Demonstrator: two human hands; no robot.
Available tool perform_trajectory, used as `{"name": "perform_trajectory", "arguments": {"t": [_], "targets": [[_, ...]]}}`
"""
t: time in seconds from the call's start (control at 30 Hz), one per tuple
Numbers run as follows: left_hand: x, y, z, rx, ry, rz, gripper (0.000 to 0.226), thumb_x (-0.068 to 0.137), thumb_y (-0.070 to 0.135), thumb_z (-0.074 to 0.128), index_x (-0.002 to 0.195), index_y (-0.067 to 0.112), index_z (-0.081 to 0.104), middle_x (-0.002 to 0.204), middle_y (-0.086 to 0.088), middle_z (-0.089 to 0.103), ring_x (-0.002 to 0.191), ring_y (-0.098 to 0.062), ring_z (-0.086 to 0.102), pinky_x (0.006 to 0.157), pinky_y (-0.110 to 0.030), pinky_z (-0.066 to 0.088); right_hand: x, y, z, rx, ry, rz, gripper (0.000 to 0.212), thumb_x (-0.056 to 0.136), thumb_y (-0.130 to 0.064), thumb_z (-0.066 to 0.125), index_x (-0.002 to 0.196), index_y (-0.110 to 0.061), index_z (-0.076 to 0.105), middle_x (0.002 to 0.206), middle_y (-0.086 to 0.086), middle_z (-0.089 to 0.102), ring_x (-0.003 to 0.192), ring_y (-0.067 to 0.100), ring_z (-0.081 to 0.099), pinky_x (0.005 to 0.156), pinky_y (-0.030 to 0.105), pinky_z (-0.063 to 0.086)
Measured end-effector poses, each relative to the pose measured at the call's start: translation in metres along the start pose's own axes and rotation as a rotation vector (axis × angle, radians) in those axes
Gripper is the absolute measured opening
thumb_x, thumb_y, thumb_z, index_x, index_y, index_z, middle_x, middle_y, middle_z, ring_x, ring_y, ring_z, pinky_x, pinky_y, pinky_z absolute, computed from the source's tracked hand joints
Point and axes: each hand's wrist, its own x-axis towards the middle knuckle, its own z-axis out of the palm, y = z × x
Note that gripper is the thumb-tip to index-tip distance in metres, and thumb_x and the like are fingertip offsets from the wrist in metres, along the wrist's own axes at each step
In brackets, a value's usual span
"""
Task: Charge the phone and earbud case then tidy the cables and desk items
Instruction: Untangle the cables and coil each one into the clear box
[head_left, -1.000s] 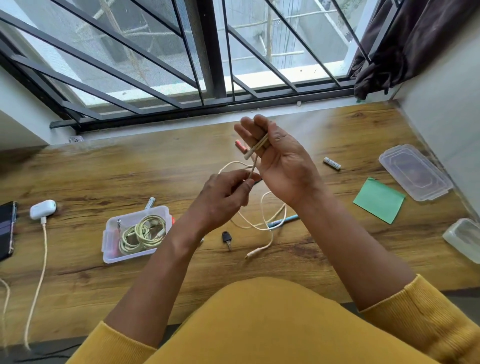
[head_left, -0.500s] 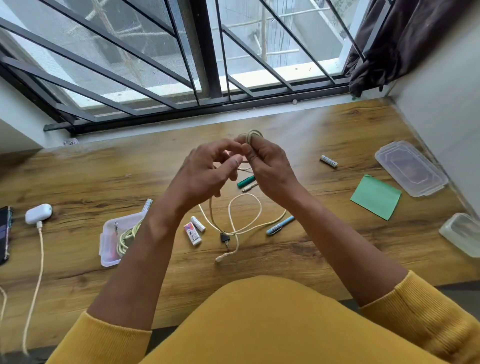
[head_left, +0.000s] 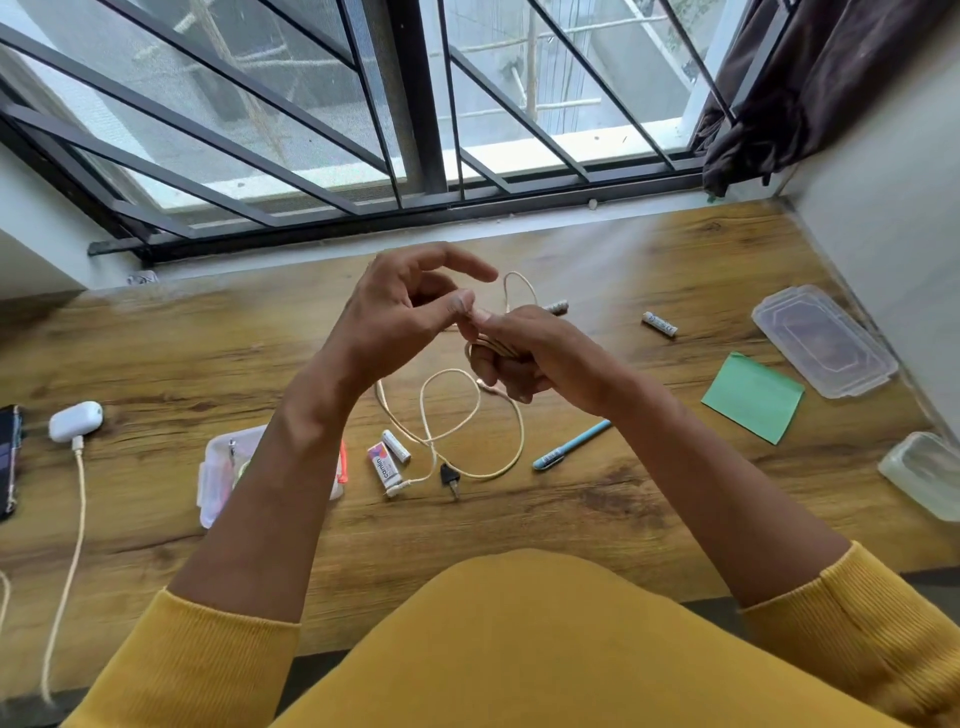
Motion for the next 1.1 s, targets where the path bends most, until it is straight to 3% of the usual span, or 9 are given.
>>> {"name": "perform_trajectory", "arguments": {"t": [0.1, 0.23, 0.37, 0.63, 0.77, 0.87, 0.97, 1.03, 1.1], "targets": [[0.001, -0.003, -0.004, 0.007, 0.034, 0.032, 0.022, 0.096, 0.01, 0.066, 0.115, 0.003, 0.074, 0.08, -0.013, 0.072, 0.074, -0.034, 0.069, 0.073, -0.053, 0.059, -0.004, -0.006, -0.005, 0.19, -0.121, -0.024, 0.053, 0.111, -0.038, 0.039, 0.076, -0.004, 0.059, 0.051, -0.003, 0.03, 0.046, 0.016, 0.026, 0.055, 0.033, 0.032], [0.002, -0.005, -0.008, -0.068, 0.075, 0.051, 0.02, 0.098, 0.008, 0.059, 0.106, -0.006, 0.07, 0.071, 0.013, 0.064, 0.065, -0.006, 0.054, 0.063, -0.015, 0.043, -0.008, -0.016, -0.008, 0.381, -0.133, -0.075, 0.05, 0.112, -0.032, 0.031, 0.08, -0.006, 0.059, 0.051, -0.005, 0.029, 0.051, 0.021, 0.018, 0.065, 0.04, 0.034], [0.003, -0.006, -0.005, -0.147, 0.102, 0.019, 0.024, 0.102, 0.01, 0.05, 0.102, -0.007, 0.068, 0.07, -0.007, 0.048, 0.065, -0.021, 0.038, 0.06, -0.026, 0.033, -0.008, -0.028, -0.009, 0.467, -0.034, -0.232, 0.046, 0.114, -0.024, 0.023, 0.093, -0.005, 0.06, 0.059, -0.002, 0.044, 0.057, 0.022, 0.038, 0.079, 0.049, 0.031], [-0.002, -0.014, 0.04, -0.076, 0.113, -0.068, 0.03, 0.11, 0.017, 0.044, 0.114, 0.001, 0.069, 0.073, -0.018, 0.054, 0.063, -0.015, 0.048, 0.059, -0.03, 0.04, 0.007, -0.04, -0.009, 0.658, 0.166, -0.404, 0.039, 0.116, -0.02, 0.023, 0.116, -0.004, 0.058, 0.093, 0.008, 0.069, 0.112, 0.04, 0.062, 0.113, 0.05, 0.043], [-0.015, -0.018, 0.056, 0.046, 0.04, -0.085, 0.029, 0.111, 0.023, 0.047, 0.122, 0.014, 0.072, 0.073, -0.003, 0.058, 0.066, -0.016, 0.056, 0.064, -0.037, 0.048, 0.012, -0.033, -0.016, 0.702, 0.281, -0.379, 0.036, 0.116, -0.023, 0.028, 0.126, -0.01, 0.06, 0.115, 0.004, 0.077, 0.137, 0.031, 0.058, 0.128, 0.057, 0.024], [-0.019, -0.014, 0.062, 0.131, 0.019, -0.104, 0.028, 0.109, 0.026, 0.051, 0.127, 0.021, 0.072, 0.078, -0.011, 0.066, 0.073, -0.028, 0.062, 0.067, -0.045, 0.054, 0.015, -0.027, -0.014, 0.643, 0.371, -0.364, 0.033, 0.116, -0.019, 0.03, 0.127, -0.009, 0.059, 0.12, 0.006, 0.076, 0.136, 0.027, 0.06, 0.125, 0.048, 0.034], [-0.016, -0.007, 0.059, 0.21, -0.001, -0.066, 0.026, 0.108, 0.025, 0.056, 0.128, 0.022, 0.073, 0.078, 0.005, 0.071, 0.071, -0.008, 0.064, 0.064, -0.032, 0.049, 0.016, -0.023, -0.007, 0.421, 0.496, -0.343, 0.032, 0.115, -0.013, 0.035, 0.129, 0.006, 0.056, 0.123, 0.021, 0.072, 0.129, 0.03, 0.066, 0.111, 0.038, 0.052], [-0.012, -0.002, 0.054, 0.251, -0.007, -0.045, 0.018, 0.106, 0.025, 0.059, 0.116, 0.025, 0.074, 0.069, 0.018, 0.065, 0.062, -0.001, 0.057, 0.059, -0.021, 0.039, 0.017, -0.02, -0.001, 0.248, 0.558, -0.325, 0.03, 0.114, -0.011, 0.039, 0.124, 0.012, 0.057, 0.119, 0.025, 0.072, 0.121, 0.03, 0.07, 0.096, 0.033, 0.059], [-0.008, 0.002, 0.048, 0.282, -0.021, -0.04, 0.014, 0.105, 0.024, 0.062, 0.097, 0.033, 0.068, 0.062, 0.012, 0.058, 0.055, -0.006, 0.049, 0.055, -0.025, 0.035, 0.017, -0.019, 0.003, 0.108, 0.599, -0.305, 0.027, 0.113, -0.008, 0.043, 0.117, 0.012, 0.06, 0.111, 0.027, 0.071, 0.111, 0.03, 0.074, 0.092, 0.035, 0.06]]}}
